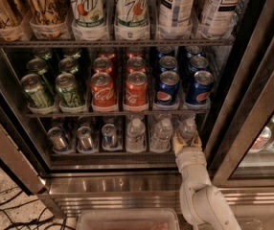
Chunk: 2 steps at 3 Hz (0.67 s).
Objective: Pick water bottle from bottom shelf of fridge
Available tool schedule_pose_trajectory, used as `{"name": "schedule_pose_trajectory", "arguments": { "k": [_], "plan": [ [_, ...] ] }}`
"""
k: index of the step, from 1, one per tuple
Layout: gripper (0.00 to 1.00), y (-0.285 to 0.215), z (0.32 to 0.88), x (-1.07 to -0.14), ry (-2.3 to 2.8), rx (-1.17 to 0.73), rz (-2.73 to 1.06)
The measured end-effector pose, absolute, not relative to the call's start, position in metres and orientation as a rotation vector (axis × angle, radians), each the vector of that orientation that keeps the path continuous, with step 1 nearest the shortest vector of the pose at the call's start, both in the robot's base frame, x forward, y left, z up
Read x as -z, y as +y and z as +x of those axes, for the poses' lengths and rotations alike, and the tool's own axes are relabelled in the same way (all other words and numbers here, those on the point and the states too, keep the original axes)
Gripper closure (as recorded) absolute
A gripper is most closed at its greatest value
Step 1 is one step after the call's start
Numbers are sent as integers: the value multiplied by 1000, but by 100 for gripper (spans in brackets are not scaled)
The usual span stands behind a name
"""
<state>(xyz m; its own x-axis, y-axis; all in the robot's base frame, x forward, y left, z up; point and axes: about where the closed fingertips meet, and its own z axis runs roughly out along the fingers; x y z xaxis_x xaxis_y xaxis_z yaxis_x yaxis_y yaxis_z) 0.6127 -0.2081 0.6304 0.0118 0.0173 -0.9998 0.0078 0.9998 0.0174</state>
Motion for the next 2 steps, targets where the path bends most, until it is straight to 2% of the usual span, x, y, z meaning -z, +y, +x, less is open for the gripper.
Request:
{"name": "schedule_pose_trajectory", "arguments": {
  "k": [2],
  "plan": [
    [100, -207, 591, -662, 1443, -20, -20]
  ]
}}
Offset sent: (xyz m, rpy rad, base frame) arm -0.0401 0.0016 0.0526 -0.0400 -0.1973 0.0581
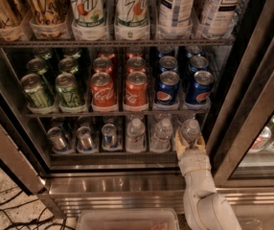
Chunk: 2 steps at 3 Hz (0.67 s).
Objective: Pick water bottle from bottom shelf of fridge
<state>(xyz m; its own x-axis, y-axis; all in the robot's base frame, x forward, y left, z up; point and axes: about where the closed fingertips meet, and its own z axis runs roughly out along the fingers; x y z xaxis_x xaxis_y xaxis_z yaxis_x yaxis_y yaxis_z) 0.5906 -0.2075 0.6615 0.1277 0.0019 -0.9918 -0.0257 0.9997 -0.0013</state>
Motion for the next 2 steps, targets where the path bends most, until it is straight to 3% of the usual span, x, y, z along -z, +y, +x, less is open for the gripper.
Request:
{"name": "schedule_pose_trajectory", "arguments": {
  "k": [2],
  "plan": [
    [100, -203, 567, -686, 1358, -33, -115]
  ]
}}
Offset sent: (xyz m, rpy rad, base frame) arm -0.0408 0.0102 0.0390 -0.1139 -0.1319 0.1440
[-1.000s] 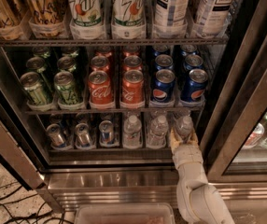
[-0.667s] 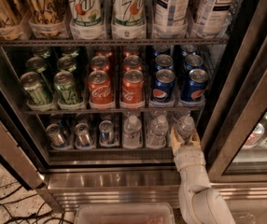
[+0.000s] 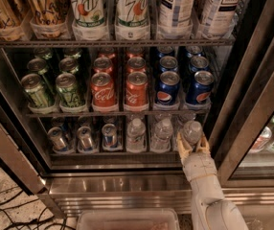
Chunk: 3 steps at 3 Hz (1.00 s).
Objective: Pick water bottle from bottom shelf of fridge
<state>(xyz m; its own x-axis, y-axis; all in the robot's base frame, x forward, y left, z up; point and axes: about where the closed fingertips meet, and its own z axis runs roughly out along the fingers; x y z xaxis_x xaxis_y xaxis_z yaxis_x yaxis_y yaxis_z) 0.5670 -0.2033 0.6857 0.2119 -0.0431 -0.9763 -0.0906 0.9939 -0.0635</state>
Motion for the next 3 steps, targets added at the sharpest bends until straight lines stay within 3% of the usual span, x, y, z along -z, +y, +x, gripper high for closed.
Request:
{"name": "schedule_pose_trajectory", "arguments": {
  "k": [3],
  "plan": [
    [100, -197, 530, -676, 1419, -182, -416]
  ]
}}
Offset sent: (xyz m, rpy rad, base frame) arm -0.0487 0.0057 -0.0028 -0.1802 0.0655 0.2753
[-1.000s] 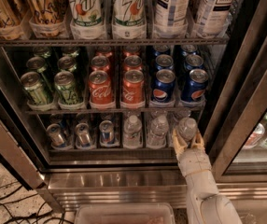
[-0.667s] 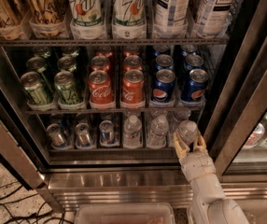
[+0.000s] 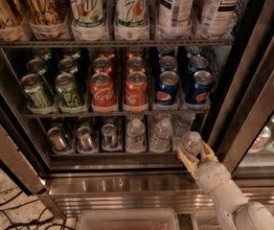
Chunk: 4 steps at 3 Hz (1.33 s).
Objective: Pick water bottle from bottom shelf of fridge
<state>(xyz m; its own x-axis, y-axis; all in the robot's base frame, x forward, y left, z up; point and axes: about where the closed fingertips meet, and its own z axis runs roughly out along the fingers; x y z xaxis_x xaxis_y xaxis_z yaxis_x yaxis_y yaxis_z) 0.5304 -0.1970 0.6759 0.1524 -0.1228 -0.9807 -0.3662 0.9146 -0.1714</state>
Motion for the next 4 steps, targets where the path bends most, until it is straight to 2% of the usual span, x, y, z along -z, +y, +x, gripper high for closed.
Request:
{"name": "schedule_pose_trajectory", "arguments": {
  "k": [2, 4],
  "plan": [
    [100, -196, 530, -670, 1420, -187, -424],
    [100, -172, 515, -684, 1385, -254, -539]
  ]
}}
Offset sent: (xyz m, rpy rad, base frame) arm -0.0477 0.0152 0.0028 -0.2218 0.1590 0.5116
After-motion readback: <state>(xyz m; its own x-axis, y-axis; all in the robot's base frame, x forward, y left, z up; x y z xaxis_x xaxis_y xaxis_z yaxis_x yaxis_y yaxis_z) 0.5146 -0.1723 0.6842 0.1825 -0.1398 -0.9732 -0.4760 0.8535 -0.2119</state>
